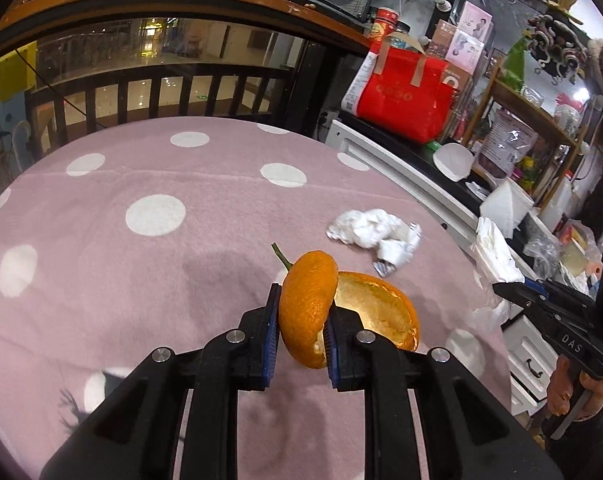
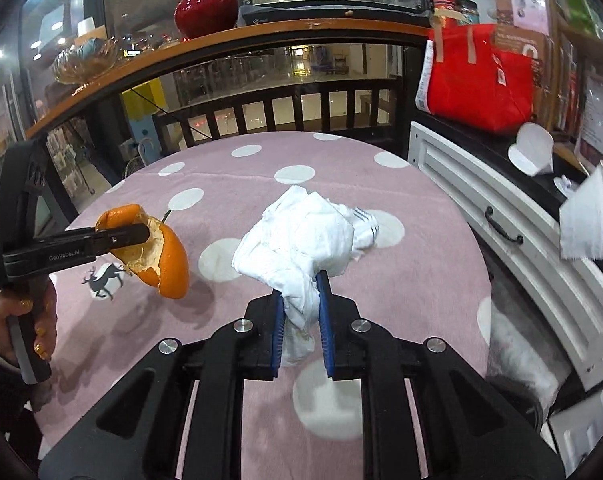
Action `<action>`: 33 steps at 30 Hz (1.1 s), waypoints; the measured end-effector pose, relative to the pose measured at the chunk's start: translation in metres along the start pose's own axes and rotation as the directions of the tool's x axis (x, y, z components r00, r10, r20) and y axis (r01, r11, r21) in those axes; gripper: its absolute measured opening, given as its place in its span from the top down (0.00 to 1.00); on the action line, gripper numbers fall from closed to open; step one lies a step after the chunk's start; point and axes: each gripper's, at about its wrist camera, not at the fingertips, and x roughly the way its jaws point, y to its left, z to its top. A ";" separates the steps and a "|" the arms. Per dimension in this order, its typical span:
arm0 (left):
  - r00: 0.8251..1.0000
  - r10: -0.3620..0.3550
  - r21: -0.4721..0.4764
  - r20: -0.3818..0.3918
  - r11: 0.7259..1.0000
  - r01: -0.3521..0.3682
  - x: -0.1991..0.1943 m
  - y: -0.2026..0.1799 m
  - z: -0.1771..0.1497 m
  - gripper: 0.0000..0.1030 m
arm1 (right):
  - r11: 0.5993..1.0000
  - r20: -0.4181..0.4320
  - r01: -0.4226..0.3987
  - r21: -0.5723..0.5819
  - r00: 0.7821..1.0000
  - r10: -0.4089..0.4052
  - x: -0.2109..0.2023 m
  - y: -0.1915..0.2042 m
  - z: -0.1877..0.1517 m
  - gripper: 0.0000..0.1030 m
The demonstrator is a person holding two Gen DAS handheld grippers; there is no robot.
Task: Collect trash
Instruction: 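Carry the orange peel and white tissue over the black bin with both tools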
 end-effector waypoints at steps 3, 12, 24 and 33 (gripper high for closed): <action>1.000 -0.021 0.007 -0.006 1.000 0.021 -0.008 -0.010 -0.010 0.82 | 1.000 0.000 0.015 0.013 1.000 -0.015 -0.014 -0.004 -0.013 0.84; 0.997 -0.068 0.037 -0.019 0.997 0.069 -0.021 -0.044 -0.035 0.82 | 0.997 0.008 0.050 0.063 0.999 -0.050 -0.052 -0.022 -0.050 0.84; 0.989 -0.143 0.088 -0.038 0.985 0.146 -0.027 -0.093 -0.053 0.82 | 0.977 -0.012 0.126 0.169 0.992 -0.126 -0.087 -0.067 -0.096 0.84; 0.973 -0.220 0.131 -0.066 0.965 0.227 -0.021 -0.136 -0.064 0.82 | 0.946 -0.073 0.231 0.229 0.973 -0.220 -0.099 -0.105 -0.129 0.84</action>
